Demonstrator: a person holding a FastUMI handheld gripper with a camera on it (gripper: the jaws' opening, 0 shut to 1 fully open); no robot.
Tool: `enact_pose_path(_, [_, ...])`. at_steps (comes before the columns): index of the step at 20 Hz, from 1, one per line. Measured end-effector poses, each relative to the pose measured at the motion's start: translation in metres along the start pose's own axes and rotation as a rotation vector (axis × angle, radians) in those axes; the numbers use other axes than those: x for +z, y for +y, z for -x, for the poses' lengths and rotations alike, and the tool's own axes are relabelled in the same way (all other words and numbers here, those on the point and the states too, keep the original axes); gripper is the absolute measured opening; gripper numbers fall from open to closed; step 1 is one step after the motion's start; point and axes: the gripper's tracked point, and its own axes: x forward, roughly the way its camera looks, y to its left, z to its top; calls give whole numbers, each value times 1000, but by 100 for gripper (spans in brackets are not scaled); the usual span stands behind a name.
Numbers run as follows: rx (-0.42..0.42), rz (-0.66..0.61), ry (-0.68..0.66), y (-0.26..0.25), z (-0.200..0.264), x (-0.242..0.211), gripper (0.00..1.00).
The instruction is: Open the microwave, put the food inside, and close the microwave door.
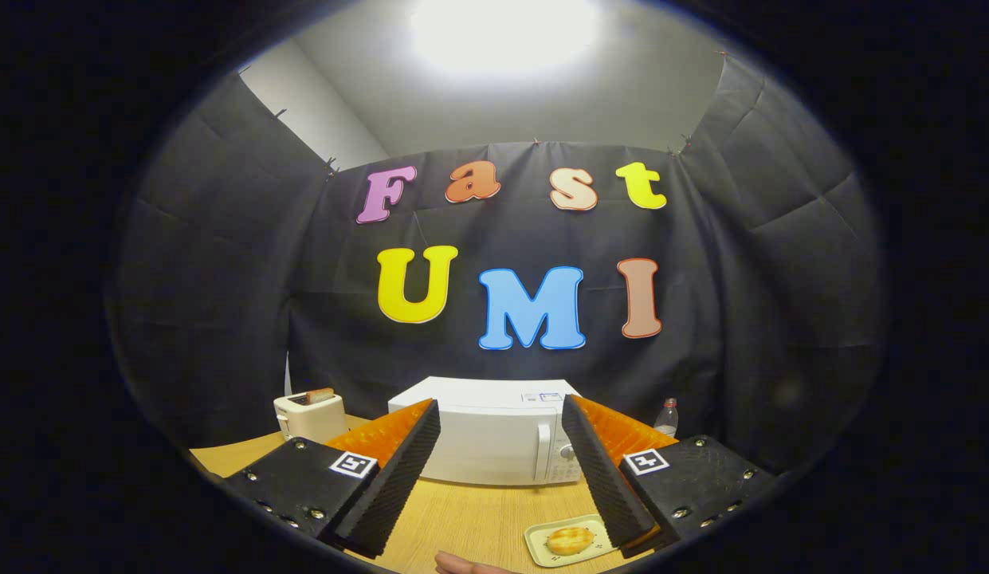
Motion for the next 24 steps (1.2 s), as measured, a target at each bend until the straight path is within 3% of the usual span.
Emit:
enact_pose_path(12, [14, 2, -7, 6, -1, 0, 97])
enact_pose_path(24, [35, 29, 50, 11, -56, -49, 97])
